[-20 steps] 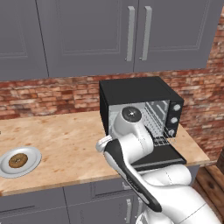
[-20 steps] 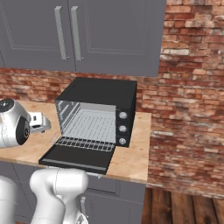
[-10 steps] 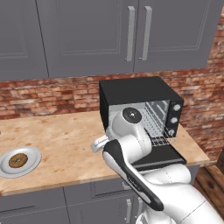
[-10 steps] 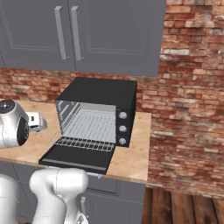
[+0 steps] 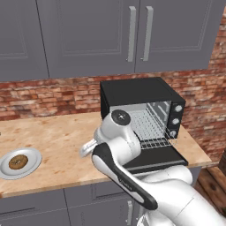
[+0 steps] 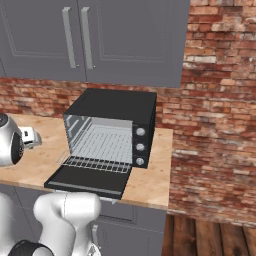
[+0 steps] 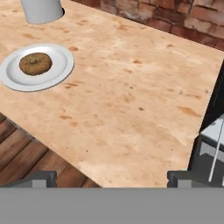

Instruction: Pick up the bagel from the plate, place it on the toaster oven rack, close the door, and set the timer.

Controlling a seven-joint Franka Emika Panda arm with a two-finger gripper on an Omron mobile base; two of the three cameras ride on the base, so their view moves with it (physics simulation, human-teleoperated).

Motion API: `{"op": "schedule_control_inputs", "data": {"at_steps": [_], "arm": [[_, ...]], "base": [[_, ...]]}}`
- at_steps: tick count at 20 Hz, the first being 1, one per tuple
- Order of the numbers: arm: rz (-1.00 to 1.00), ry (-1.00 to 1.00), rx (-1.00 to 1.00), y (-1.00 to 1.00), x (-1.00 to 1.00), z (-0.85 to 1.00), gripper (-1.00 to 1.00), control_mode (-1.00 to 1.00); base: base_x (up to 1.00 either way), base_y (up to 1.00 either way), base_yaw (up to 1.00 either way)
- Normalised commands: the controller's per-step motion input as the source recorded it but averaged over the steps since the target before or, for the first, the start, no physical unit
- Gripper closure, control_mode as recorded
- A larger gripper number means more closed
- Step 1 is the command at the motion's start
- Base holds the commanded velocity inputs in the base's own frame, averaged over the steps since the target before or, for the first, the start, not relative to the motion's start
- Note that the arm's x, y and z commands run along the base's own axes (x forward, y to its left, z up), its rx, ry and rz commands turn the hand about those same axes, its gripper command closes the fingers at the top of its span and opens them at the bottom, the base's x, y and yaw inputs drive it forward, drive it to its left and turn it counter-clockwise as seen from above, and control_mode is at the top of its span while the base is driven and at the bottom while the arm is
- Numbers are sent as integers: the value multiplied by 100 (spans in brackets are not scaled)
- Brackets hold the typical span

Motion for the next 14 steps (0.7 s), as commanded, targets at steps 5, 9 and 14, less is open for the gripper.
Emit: {"op": "schedule_control_inputs", "data": {"at_steps": [5,9,14], "arm": [[11,0,0,45,-4,0,-100,-100],[11,0,0,41,-7,-2,-100,-100],[9,0,1,46,-12,-8,-100,-100]], "base": [[0,0,0],[0,0,0],[0,0,0]]}}
